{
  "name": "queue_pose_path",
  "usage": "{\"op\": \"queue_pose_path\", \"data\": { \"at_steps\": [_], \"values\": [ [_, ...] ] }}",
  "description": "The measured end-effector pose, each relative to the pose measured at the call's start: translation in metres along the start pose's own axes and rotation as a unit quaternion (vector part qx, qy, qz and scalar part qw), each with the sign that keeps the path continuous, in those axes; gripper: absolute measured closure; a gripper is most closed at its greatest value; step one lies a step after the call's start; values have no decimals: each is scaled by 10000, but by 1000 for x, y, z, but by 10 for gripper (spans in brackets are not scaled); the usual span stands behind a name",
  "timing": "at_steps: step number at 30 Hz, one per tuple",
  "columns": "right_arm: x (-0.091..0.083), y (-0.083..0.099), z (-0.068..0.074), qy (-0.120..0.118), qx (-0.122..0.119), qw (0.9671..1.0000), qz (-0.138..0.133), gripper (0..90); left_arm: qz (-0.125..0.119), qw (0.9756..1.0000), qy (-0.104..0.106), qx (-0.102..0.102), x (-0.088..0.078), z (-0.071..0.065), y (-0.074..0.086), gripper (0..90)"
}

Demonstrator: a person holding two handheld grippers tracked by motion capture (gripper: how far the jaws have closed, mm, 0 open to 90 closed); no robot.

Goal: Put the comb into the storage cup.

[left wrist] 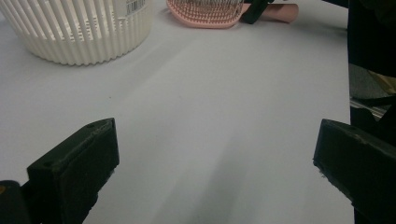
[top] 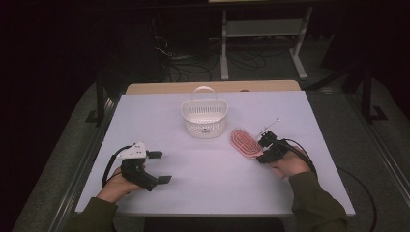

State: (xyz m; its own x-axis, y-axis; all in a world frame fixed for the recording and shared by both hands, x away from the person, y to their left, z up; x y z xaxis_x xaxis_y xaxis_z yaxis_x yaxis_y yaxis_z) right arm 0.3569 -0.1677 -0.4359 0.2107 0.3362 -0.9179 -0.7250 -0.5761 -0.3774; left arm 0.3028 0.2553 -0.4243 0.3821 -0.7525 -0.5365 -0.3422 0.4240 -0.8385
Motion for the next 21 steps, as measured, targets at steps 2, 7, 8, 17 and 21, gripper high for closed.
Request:
{"op": "queue_pose_path", "data": {
  "at_steps": [2,7,8,17,21],
  "values": [
    [-1,1,-1,-20,-20,10000,-30,690,-11,10000,1,-1,0,0,0,0],
    [-3,4,-4,-85,22,9999,-103,690,-23,10000,-4,-7,0,0,0,0],
    [-4,5,-5,-121,27,9998,-129,690,-19,10000,-4,-9,0,0,0,0],
    [-12,9,-12,-367,133,9984,-415,690,-33,10000,-10,-13,-1,0,0,0],
    [-17,10,-14,-473,151,9971,-576,690,-31,10000,-11,-13,0,0,0,0]
  ]
}}
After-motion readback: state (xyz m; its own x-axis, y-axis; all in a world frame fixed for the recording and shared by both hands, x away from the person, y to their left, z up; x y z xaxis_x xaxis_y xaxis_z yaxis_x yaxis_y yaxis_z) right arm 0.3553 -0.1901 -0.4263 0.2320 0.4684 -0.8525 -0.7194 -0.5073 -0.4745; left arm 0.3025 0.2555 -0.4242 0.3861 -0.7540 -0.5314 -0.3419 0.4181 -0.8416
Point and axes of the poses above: each handheld gripper's, and its own axes: x roughly forward along the jaws, y roughly out of its underside, z roughly to its left, the point moved 1 cm from there along x, roughly forward along the jaws, and after that the axes turned 6 degrees about -y, right-handed, at the moved point
